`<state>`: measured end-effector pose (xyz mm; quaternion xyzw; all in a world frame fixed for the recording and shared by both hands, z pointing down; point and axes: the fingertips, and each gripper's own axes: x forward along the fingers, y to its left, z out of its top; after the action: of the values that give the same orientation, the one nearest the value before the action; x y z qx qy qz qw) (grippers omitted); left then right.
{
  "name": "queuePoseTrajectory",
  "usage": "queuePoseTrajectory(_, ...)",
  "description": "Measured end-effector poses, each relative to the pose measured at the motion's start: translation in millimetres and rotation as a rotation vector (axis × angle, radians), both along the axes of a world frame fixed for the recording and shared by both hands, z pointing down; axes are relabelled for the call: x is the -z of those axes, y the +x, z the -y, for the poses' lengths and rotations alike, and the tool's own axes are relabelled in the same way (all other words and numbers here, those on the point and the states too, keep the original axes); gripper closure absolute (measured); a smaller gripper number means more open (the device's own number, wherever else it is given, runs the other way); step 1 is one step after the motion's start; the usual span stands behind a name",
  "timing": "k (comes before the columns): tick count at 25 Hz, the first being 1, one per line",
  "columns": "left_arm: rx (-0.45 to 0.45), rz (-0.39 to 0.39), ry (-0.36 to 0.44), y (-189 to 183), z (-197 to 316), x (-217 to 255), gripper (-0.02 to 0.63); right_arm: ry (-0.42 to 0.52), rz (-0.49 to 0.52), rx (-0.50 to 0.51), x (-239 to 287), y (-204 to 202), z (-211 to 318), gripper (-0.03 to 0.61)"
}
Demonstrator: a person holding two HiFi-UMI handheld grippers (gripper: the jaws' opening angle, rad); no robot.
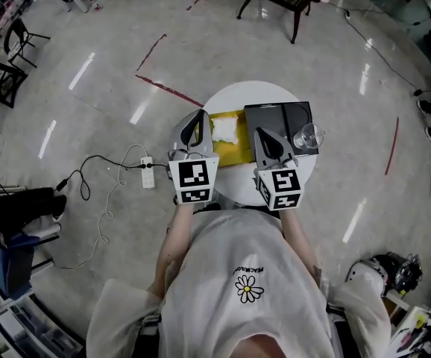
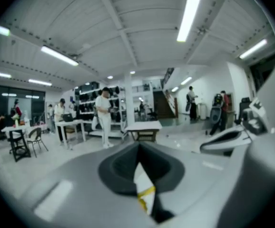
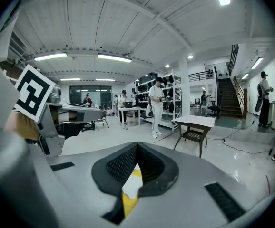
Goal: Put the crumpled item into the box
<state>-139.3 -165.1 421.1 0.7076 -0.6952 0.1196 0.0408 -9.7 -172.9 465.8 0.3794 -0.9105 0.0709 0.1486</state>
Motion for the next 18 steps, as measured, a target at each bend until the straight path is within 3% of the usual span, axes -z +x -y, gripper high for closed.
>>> queuePoseTrajectory(4,0.047,-0.014,-0.006,-8.9,-12.9,-7.2,0.614,0.012,-0.009,0.004,1.6,-5.9,1.4,0.578)
queuePoseTrajectory(9,0.101,-0.087,0.006,-19.3,-23.5,-14.3,0.614,0.013,-0.035,0.039,-2.7,-15.4,-1.9,0.578)
queuePoseTrajectory(18,0.14,-0.074,-0.012,-24.8,-32.7,-20.1,0.614,0.022,-0.043,0.076,-3.2,-25.2,-10.1,0.578)
